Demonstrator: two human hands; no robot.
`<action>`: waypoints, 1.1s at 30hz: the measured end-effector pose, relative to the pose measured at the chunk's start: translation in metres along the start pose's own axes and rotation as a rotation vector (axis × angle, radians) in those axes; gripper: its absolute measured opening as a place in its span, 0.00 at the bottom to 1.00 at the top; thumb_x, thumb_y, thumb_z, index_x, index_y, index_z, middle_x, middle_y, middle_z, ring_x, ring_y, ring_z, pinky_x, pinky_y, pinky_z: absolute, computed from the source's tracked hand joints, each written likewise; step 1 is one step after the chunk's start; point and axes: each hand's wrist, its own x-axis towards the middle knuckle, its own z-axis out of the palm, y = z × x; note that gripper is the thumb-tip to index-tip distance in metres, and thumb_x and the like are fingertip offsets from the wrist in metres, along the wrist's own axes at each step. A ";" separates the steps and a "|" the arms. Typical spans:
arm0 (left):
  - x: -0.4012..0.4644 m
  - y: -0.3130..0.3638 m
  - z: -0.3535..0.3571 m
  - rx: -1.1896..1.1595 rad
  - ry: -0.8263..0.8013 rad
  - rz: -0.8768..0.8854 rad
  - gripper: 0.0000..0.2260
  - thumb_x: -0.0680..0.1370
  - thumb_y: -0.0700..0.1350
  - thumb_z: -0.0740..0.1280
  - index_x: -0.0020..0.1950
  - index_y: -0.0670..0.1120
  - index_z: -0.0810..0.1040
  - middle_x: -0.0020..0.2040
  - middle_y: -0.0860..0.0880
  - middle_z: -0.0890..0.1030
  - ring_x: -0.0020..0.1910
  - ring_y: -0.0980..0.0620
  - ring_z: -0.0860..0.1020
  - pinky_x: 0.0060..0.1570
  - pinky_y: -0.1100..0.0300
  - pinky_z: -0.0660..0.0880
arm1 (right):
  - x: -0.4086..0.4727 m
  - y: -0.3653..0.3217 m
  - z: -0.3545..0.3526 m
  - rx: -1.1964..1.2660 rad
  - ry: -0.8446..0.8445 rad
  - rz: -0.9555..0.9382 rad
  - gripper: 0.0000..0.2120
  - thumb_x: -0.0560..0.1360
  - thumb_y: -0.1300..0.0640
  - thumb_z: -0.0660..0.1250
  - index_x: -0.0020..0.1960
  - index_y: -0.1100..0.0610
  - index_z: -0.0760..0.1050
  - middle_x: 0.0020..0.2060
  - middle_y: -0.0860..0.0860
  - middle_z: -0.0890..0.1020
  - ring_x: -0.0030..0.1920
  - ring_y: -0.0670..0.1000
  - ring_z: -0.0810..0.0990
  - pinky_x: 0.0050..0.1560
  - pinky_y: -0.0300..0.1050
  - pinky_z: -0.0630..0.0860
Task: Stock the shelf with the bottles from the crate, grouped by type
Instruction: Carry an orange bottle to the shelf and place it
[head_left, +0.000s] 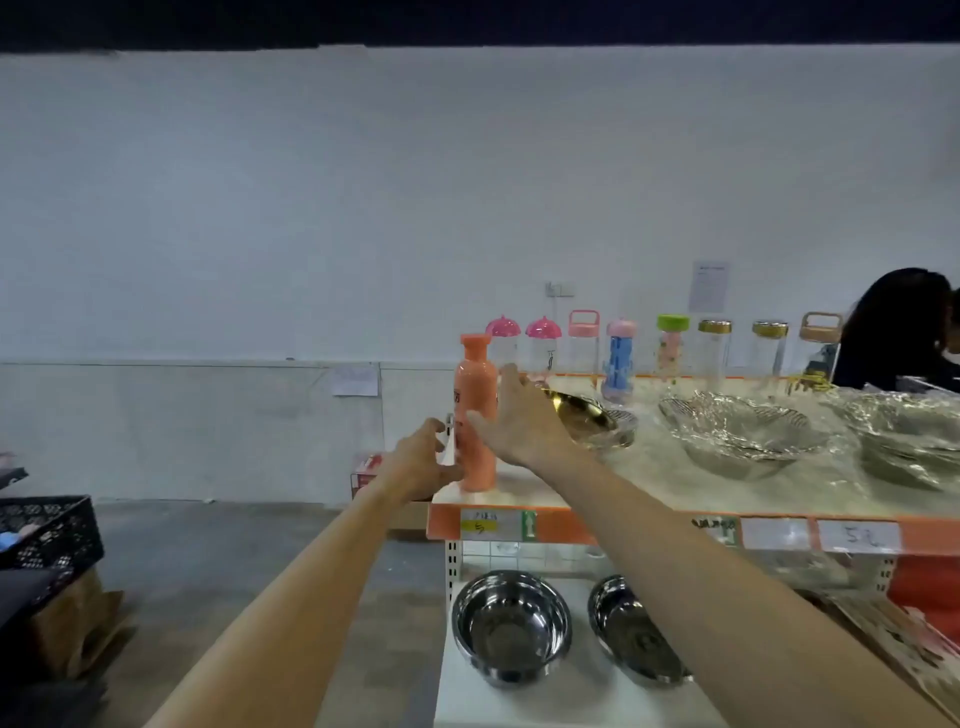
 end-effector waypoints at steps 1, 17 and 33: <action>0.007 -0.001 0.004 -0.080 -0.005 0.018 0.32 0.73 0.48 0.75 0.72 0.46 0.64 0.61 0.47 0.76 0.60 0.46 0.77 0.59 0.51 0.76 | 0.011 -0.002 0.004 0.017 0.030 0.010 0.32 0.77 0.46 0.67 0.72 0.59 0.58 0.62 0.59 0.75 0.60 0.59 0.77 0.54 0.48 0.73; 0.041 -0.002 0.016 -0.421 0.181 -0.077 0.27 0.66 0.45 0.81 0.61 0.46 0.74 0.53 0.49 0.80 0.51 0.50 0.80 0.48 0.57 0.80 | 0.093 -0.004 0.035 0.137 0.013 -0.078 0.30 0.72 0.44 0.73 0.64 0.58 0.66 0.56 0.55 0.78 0.56 0.57 0.79 0.49 0.48 0.74; -0.020 -0.133 -0.069 -0.173 0.634 -0.251 0.26 0.61 0.54 0.81 0.53 0.51 0.76 0.45 0.56 0.80 0.44 0.54 0.80 0.43 0.57 0.79 | 0.104 -0.131 0.131 0.380 -0.218 -0.462 0.28 0.71 0.44 0.73 0.64 0.55 0.68 0.53 0.50 0.78 0.50 0.51 0.77 0.49 0.46 0.75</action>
